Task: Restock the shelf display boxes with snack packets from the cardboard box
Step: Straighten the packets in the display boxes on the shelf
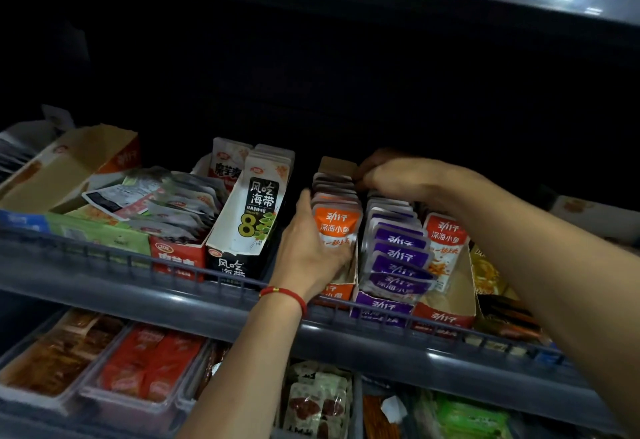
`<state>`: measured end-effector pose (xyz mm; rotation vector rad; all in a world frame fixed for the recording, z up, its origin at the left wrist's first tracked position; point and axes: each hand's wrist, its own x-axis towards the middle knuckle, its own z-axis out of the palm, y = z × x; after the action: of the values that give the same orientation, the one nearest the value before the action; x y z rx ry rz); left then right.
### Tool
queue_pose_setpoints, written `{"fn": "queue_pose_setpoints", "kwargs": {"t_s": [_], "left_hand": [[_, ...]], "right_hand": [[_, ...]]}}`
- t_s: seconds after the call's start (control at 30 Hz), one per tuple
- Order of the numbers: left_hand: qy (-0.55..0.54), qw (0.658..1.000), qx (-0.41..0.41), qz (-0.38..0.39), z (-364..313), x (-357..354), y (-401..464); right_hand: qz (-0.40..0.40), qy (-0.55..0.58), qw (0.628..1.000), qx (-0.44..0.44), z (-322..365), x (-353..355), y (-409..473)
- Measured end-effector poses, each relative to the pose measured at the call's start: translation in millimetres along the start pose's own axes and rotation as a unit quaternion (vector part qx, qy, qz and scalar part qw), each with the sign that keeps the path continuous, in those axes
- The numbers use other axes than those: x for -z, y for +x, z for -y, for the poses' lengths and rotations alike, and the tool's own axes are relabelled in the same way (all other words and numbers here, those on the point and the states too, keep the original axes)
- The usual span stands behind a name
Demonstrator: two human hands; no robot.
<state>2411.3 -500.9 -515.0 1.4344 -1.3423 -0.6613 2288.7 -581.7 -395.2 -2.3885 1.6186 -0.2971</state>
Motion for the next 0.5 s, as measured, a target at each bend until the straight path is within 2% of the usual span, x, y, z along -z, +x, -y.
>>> {"fn": "queue_pose_setpoints", "kwargs": {"t_s": [0.17,0.5], "left_hand": [[0.007,1.000,0.018,0.005,0.7,-0.5,-0.4],[0.022,0.998,0.056,0.024,3.0,7.6,-6.9]], "right_hand": [[-0.016,-0.025,0.999,0.027,2.6,-2.0,4.2],[-0.045,-0.059,0.997,0.009,-1.1,-5.9,-0.1]]}}
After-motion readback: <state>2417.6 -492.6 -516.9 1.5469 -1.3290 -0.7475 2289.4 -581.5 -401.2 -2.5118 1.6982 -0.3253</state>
